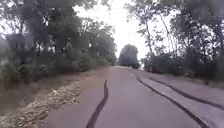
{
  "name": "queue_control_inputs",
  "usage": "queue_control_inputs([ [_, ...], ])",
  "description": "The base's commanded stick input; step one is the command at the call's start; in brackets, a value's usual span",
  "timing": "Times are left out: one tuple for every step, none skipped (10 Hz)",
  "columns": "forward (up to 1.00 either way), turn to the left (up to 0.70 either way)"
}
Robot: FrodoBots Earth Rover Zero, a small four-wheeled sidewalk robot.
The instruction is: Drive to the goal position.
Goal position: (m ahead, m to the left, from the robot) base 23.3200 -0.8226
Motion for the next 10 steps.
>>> queue_control_inputs([
  [1.0,-0.24],
  [1.0,-0.07],
  [1.0,0.0],
  [1.0,0.0],
  [1.0,0.0],
  [1.0,-0.05],
  [1.0,-0.24],
  [1.0,-0.39],
  [1.0,-0.29],
  [1.0,-0.19],
])
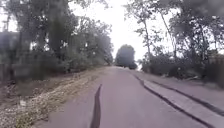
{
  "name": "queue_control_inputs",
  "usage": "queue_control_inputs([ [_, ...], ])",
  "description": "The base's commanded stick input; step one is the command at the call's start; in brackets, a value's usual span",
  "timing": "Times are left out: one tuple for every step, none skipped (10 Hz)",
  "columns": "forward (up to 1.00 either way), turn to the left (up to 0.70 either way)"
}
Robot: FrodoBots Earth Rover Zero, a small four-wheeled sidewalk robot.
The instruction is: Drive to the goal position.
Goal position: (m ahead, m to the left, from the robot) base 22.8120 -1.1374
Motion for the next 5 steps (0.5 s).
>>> queue_control_inputs([
  [1.0,-0.09],
  [1.0,0.0],
  [1.0,0.0],
  [1.0,0.0],
  [1.0,0.0],
])
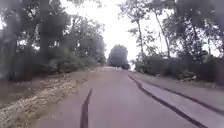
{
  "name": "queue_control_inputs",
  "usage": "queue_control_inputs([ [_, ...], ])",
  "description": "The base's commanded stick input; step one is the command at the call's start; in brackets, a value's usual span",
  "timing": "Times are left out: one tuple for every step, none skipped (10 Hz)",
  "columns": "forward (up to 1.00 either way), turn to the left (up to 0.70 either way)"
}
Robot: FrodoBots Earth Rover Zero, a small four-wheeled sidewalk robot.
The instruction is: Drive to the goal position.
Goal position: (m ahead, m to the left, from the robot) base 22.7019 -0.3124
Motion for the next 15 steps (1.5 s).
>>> queue_control_inputs([
  [1.0,0.0],
  [1.0,0.0],
  [1.0,0.0],
  [0.99,0.0],
  [0.78,0.0],
  [0.57,0.0],
  [0.35,0.0],
  [0.14,0.0],
  [0.0,0.0],
  [0.28,0.0],
  [0.94,0.0],
  [0.51,0.0],
  [0.07,0.0],
  [0.0,0.0],
  [0.0,0.0],
])
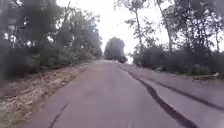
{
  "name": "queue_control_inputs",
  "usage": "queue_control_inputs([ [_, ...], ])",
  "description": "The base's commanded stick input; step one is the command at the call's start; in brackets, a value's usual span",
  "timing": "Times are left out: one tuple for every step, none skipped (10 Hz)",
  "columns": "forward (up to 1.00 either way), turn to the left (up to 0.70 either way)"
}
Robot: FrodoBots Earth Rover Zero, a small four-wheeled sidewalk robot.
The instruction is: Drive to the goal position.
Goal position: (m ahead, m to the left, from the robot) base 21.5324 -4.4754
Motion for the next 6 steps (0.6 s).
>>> queue_control_inputs([
  [0.28,0.0],
  [0.81,0.0],
  [1.0,0.0],
  [1.0,0.0],
  [1.0,0.0],
  [1.0,0.0],
])
